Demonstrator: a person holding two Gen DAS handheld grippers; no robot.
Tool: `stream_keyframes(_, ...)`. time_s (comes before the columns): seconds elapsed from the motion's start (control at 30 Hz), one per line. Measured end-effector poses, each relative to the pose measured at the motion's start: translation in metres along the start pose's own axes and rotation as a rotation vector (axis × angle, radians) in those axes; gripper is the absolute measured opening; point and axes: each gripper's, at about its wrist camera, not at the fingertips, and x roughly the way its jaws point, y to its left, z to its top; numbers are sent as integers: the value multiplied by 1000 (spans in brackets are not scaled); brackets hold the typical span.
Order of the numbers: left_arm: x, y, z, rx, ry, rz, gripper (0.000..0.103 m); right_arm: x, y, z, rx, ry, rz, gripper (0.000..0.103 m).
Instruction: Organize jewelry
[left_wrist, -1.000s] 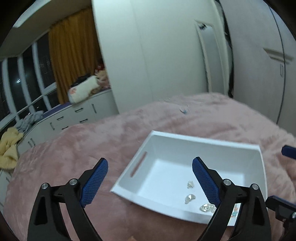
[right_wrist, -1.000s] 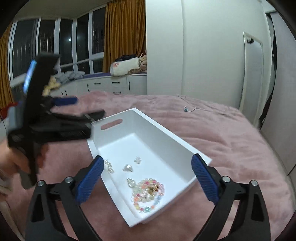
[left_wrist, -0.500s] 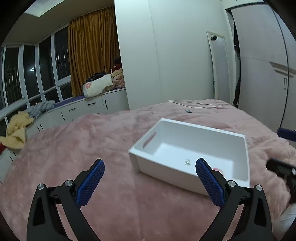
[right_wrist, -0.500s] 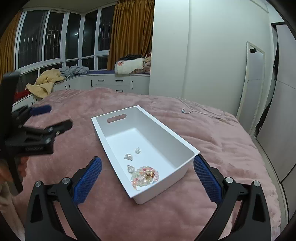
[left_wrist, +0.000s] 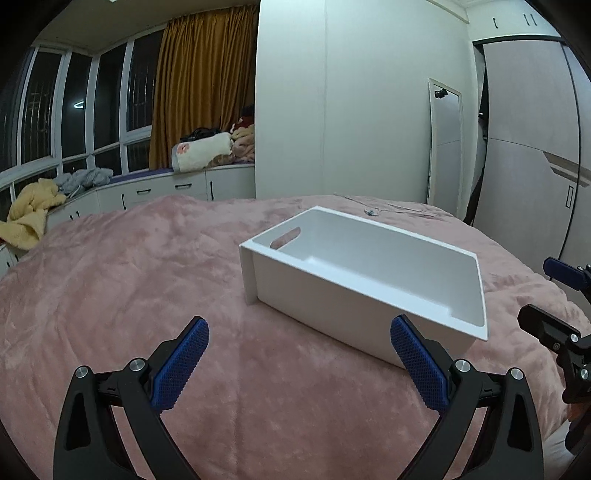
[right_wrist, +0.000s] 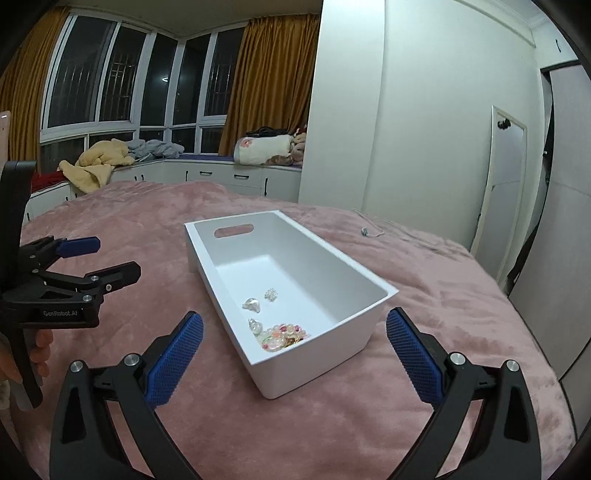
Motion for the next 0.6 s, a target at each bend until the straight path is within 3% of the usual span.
stream_keyframes(0.6, 10, 6, -1, 26, 5, -3, 100, 9, 6, 5, 9, 3, 3, 98)
